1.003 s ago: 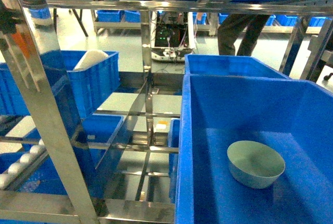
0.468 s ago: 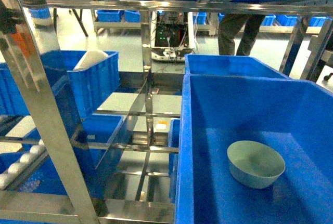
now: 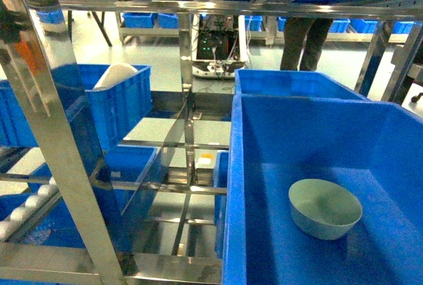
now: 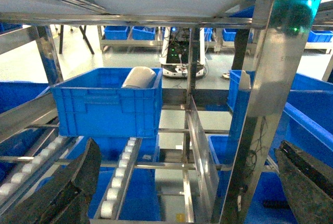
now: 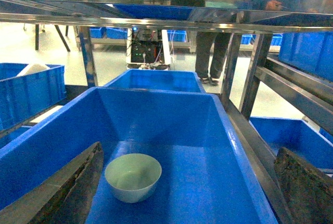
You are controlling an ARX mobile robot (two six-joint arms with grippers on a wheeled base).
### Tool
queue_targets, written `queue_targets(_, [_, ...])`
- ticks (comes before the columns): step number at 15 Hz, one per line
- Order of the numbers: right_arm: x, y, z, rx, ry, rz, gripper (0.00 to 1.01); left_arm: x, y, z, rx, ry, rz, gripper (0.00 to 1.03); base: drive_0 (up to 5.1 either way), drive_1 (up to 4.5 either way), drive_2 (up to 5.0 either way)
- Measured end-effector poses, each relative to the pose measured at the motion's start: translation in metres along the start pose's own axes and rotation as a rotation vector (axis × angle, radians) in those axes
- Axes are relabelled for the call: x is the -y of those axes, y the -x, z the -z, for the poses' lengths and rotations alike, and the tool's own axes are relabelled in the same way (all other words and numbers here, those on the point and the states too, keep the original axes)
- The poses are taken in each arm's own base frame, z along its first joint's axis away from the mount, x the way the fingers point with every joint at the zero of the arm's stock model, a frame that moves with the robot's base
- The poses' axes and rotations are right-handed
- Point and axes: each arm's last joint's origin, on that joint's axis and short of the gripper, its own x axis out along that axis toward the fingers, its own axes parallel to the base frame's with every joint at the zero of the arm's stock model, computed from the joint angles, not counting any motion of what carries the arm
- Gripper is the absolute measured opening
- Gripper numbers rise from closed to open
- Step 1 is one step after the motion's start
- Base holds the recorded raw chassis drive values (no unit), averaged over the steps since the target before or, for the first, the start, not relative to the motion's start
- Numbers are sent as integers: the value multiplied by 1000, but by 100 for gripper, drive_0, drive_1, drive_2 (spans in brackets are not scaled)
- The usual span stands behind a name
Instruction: Place green bowl on second shelf with right arm
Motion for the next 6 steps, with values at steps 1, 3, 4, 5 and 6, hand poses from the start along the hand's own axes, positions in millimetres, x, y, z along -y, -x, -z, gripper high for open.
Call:
queue_targets(1, [0,0,0,0,0,0,98,0,0,0,0,0,0,98,0,0,0])
queue_targets(3, [0,0,0,0,0,0,98,0,0,0,0,0,0,98,0,0,0])
queue_targets(4, [0,0,0,0,0,0,98,0,0,0,0,0,0,98,0,0,0])
queue_targets(5, [0,0,0,0,0,0,98,0,0,0,0,0,0,98,0,0,0])
queue_targets(6, [0,0,0,0,0,0,98,0,0,0,0,0,0,98,0,0,0])
